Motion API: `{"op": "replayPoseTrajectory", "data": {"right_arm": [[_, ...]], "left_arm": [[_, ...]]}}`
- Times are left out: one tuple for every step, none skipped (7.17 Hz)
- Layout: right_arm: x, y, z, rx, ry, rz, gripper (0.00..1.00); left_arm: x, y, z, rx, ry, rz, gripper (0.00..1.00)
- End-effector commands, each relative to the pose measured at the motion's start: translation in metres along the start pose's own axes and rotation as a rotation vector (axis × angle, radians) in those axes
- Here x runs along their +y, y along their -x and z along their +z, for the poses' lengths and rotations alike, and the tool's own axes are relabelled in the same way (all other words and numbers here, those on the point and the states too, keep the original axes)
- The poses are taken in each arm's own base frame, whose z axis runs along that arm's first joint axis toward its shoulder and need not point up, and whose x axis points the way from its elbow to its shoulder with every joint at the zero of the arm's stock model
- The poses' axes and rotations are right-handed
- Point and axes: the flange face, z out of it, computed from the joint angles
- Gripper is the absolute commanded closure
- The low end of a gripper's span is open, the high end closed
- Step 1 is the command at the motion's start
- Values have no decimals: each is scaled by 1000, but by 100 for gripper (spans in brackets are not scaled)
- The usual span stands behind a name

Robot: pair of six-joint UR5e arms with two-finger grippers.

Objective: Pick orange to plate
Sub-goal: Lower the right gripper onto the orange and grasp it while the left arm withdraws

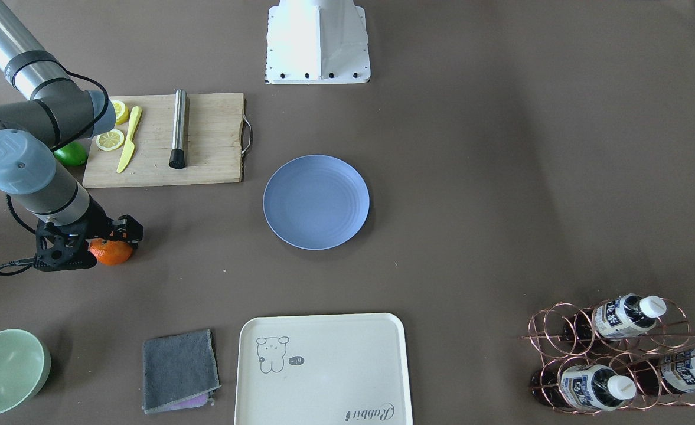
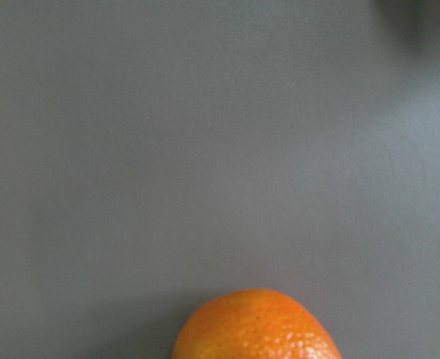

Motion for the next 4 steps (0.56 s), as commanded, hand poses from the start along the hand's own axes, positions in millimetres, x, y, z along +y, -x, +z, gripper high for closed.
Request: {"op": "replayPoseTrajectory", "data": {"right_arm": [[3,3,11,19,-5,-8,7],[1,8,8,5,-24,-9,61],[1,22,1,-13,-31,-22,100],[-6,61,-18,-50,-48,18,100]], "left_arm": [[0,1,0,0,1,-1,2],[1,1,1,0,2,-2,2],[1,1,1,0,2,-2,2],[1,2,1,-1,3,-3,2]]}}
